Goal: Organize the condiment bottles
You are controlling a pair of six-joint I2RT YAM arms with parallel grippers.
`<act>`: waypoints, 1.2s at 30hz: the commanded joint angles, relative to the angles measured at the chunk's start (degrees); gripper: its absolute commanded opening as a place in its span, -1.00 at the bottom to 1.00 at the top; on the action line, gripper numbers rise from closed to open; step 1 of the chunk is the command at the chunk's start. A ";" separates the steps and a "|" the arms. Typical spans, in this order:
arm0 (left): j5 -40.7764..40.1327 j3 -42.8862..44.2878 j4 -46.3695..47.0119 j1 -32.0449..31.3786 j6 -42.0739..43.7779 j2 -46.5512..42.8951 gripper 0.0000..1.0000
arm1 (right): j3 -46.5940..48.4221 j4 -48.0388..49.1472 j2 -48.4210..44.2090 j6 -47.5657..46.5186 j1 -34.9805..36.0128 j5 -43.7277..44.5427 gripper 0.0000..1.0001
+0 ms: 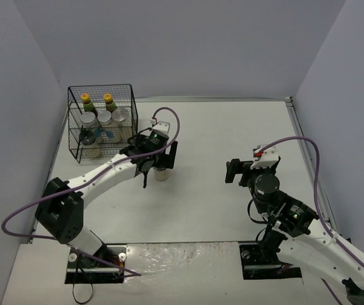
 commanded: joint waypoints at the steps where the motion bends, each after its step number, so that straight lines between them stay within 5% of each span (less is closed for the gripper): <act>1: -4.20 5.04 0.45 -0.69 -2.98 2.64 0.94 | -0.38 1.11 -0.25 1.58 -0.28 3.52 1.00; 6: -2.44 5.82 0.32 -0.88 -3.93 6.16 0.88 | -0.13 1.11 0.43 1.46 -0.28 3.82 1.00; 12: -1.92 6.25 -1.72 -1.26 -5.22 6.85 0.46 | -0.44 1.20 0.48 1.55 -0.28 3.80 1.00; 18: -2.50 6.73 -5.74 -1.55 -6.05 2.88 -0.59 | -0.61 1.11 0.40 1.64 -0.28 4.09 1.00; 21: -4.55 8.70 -9.87 -1.41 -5.30 -0.97 -0.95 | -0.53 1.13 0.37 1.57 -0.28 3.93 1.00; 28: -7.68 18.87 -20.03 4.86 -0.71 -7.93 -1.00 | -0.44 1.29 0.69 1.46 -0.28 3.72 1.00; 36: -2.54 23.70 -16.37 19.44 4.70 -6.59 -1.00 | -0.53 1.38 0.26 1.29 -0.20 3.22 1.00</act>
